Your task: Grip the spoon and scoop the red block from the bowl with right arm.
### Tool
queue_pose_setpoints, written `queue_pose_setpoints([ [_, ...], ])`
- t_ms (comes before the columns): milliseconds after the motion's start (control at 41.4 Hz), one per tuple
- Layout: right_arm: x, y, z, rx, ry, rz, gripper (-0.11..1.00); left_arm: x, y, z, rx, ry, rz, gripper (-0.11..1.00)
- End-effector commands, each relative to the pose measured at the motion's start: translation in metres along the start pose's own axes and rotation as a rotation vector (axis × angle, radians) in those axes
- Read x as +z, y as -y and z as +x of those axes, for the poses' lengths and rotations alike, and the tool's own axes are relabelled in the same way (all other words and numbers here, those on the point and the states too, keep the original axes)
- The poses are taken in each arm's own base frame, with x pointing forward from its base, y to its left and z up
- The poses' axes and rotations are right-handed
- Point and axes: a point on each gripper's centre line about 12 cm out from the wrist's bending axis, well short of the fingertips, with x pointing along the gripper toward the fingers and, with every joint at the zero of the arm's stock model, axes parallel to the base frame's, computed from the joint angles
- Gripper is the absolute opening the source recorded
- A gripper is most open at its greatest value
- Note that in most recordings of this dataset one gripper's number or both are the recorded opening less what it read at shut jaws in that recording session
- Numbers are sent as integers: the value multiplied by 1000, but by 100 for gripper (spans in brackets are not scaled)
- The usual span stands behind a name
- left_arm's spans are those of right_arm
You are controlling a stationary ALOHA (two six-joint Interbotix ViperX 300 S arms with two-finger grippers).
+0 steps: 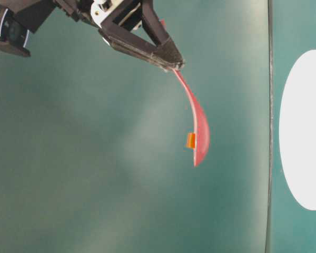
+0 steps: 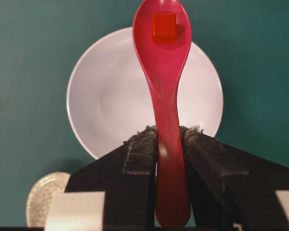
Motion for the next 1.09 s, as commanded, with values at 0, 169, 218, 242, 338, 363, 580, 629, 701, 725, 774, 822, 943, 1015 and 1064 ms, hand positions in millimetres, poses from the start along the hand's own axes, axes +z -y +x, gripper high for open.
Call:
queue_pose_setpoints([
  [0, 10, 0, -11, -4, 49, -2, 24, 8, -1, -1, 4, 18, 2, 3],
  [169, 9, 0, -13, -4, 50, -2, 24, 6, -1, -1, 4, 0, 1, 3],
  [218, 9, 0, -13, -4, 50, -2, 24, 6, -1, -1, 2, -3, 1, 3],
  [242, 9, 0, -13, -4, 50, -2, 24, 6, -1, -1, 4, -3, 1, 3],
  [338, 9, 0, -13, -4, 50, -2, 24, 6, -1, -1, 4, -3, 2, 3],
  [363, 9, 0, -13, -4, 50, -2, 24, 6, -1, -1, 4, -3, 2, 3],
  [580, 9, 0, -13, -5, 52, -2, 24, 6, -1, -1, 4, -3, 2, 3],
  [629, 9, 0, -13, -4, 50, -2, 24, 6, -1, -1, 4, -3, 2, 3],
  [701, 9, 0, -13, -5, 52, -2, 24, 6, -1, -1, 4, -3, 2, 3],
  [725, 9, 0, -13, -4, 50, -2, 24, 6, -1, -1, 4, -3, 2, 3],
  [774, 9, 0, -13, -4, 50, -2, 24, 7, -1, -1, 4, -2, 4, 3],
  [822, 9, 0, -13, -4, 50, -2, 24, 6, -1, -1, 4, -3, 4, 3],
  [943, 9, 0, -13, -4, 50, -2, 24, 6, -1, -1, 4, -3, 4, 3],
  [1015, 9, 0, -13, -4, 50, -2, 24, 7, -1, -1, 4, -2, 2, 3],
  [1064, 9, 0, -13, -4, 50, -2, 24, 6, -1, -1, 4, -3, 2, 3],
])
